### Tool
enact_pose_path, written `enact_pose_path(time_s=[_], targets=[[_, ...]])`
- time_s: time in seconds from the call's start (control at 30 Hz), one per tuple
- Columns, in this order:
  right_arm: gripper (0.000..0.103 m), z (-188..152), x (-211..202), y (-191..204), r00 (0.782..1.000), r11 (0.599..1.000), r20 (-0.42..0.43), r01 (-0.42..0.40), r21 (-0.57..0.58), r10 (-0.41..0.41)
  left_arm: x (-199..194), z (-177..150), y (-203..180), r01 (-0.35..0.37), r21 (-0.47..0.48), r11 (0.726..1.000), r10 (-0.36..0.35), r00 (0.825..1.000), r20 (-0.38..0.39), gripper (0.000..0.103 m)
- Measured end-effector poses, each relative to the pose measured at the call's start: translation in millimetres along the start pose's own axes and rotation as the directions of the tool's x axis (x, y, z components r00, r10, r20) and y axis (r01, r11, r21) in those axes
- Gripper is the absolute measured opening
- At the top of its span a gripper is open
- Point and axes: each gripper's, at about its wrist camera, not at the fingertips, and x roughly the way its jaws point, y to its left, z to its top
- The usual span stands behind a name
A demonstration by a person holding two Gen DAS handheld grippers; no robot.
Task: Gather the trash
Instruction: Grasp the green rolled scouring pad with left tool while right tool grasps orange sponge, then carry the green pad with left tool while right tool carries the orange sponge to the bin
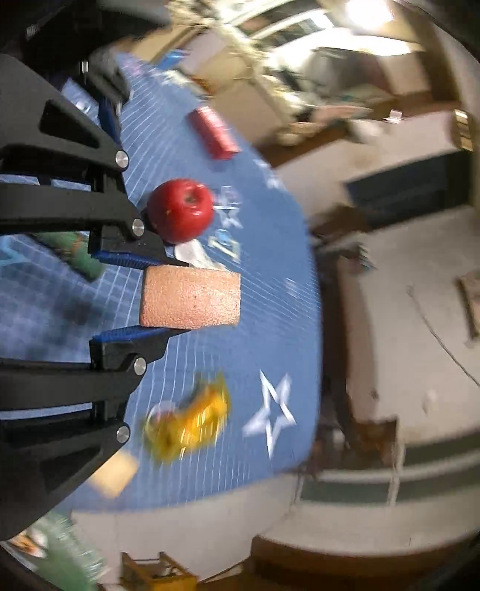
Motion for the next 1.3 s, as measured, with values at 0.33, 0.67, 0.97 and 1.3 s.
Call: enact_pose_path(time_s=[0.33,0.67,0.97,1.3], targets=[[0.025,-77,-66,-35,0.996,0.978,-0.009,0.094,0.186,-0.094,69,3,-25,0.019,0.05,0.999,-0.009,0.981,-0.194,0.045],[0.025,-104,-97,-38,0.988,0.952,-0.003,0.15,0.265,-0.154,49,12,-40,-0.069,0.092,0.993,0.082,0.986,-0.144,0.017],[0.025,-106,-174,-61,0.941,0.901,0.011,0.32,0.292,-0.338,0,57,-122,-0.008,0.221,0.975,0.009,1.0,-0.003,0.017],[0.025,-111,-265,-126,0.836,0.765,-0.043,0.521,0.379,-0.547,-3,103,-254,0.119,0.417,0.901,-0.161,0.985,0.068,0.017]])
